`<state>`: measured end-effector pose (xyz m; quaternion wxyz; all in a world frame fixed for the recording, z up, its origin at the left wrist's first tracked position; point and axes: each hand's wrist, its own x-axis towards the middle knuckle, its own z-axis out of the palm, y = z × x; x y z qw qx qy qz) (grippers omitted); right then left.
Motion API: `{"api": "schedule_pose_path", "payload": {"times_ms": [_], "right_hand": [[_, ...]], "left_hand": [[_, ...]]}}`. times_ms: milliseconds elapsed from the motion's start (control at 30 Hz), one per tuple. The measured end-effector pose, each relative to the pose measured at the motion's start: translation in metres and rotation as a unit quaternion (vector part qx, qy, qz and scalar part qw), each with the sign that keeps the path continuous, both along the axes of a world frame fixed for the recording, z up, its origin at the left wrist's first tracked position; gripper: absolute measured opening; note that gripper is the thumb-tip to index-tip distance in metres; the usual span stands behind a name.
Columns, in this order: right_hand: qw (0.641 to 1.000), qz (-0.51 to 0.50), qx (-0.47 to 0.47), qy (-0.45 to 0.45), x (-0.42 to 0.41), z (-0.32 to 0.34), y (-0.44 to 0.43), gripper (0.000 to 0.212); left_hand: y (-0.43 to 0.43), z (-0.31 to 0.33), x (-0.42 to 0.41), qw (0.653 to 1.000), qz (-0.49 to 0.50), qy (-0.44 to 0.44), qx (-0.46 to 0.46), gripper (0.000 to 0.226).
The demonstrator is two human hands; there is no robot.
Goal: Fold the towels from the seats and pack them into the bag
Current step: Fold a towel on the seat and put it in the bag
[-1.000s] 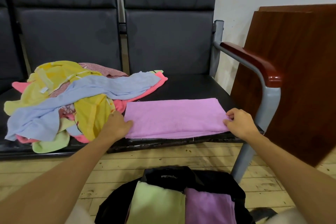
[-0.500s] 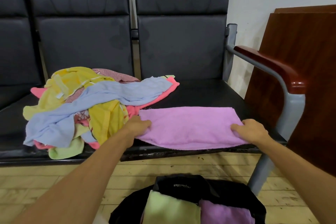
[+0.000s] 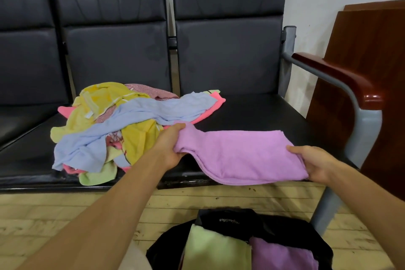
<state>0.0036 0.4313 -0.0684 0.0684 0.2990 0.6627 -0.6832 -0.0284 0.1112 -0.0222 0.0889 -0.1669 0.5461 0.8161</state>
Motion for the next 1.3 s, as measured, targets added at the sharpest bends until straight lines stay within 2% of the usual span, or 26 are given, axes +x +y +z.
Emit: {"api": "schedule_pose_path", "payload": {"times_ms": [267, 333, 433, 533, 633, 767, 867, 967, 1067, 1133, 1233, 1300], "right_hand": [[0.998, 0.01, -0.062, 0.016, -0.006, -0.005, 0.003, 0.026], [0.998, 0.011, -0.06, 0.017, -0.008, -0.006, 0.006, 0.026], [0.998, 0.014, -0.058, 0.021, -0.011, -0.008, 0.01, 0.025], [0.997, 0.026, -0.068, 0.016, -0.013, -0.013, 0.012, 0.03], [0.996, 0.039, -0.075, 0.013, -0.013, -0.013, 0.015, 0.03], [0.993, 0.052, -0.097, 0.032, -0.009, -0.011, 0.016, 0.028], [0.992, 0.049, -0.108, 0.037, -0.01, -0.012, 0.015, 0.032], [0.995, 0.038, -0.082, 0.038, -0.014, -0.008, 0.009, 0.047], [0.999, 0.033, -0.014, 0.041, -0.017, -0.008, 0.002, 0.059], [0.998, 0.005, 0.028, 0.056, -0.013, -0.007, -0.008, 0.048], [0.989, -0.012, 0.12, 0.083, -0.011, -0.009, -0.019, 0.018], [0.978, 0.014, 0.184, 0.097, -0.008, -0.005, -0.028, 0.027]], "left_hand": [[0.074, 0.02, -0.007, 0.991, -0.045, 0.036, -0.117, 0.035], [0.099, 0.021, -0.01, 0.987, -0.067, 0.033, -0.146, 0.029], [0.137, 0.016, -0.01, 0.975, -0.101, 0.067, -0.186, 0.005], [0.172, 0.009, -0.004, 0.957, -0.117, 0.103, -0.243, 0.026], [0.189, -0.005, 0.006, 0.942, -0.101, 0.069, -0.312, 0.028], [0.211, -0.021, 0.015, 0.893, -0.224, 0.079, -0.383, 0.034], [0.206, -0.015, 0.013, 0.896, -0.26, 0.026, -0.359, 0.042], [0.184, -0.013, 0.013, 0.905, -0.289, 0.039, -0.311, 0.027], [0.157, -0.015, 0.021, 0.921, -0.258, 0.066, -0.284, 0.024], [0.14, -0.017, 0.027, 0.93, -0.233, 0.09, -0.268, 0.022], [0.111, -0.024, 0.036, 0.944, -0.193, 0.108, -0.245, 0.025], [0.095, -0.031, 0.042, 0.953, -0.168, 0.107, -0.229, 0.028]]}}
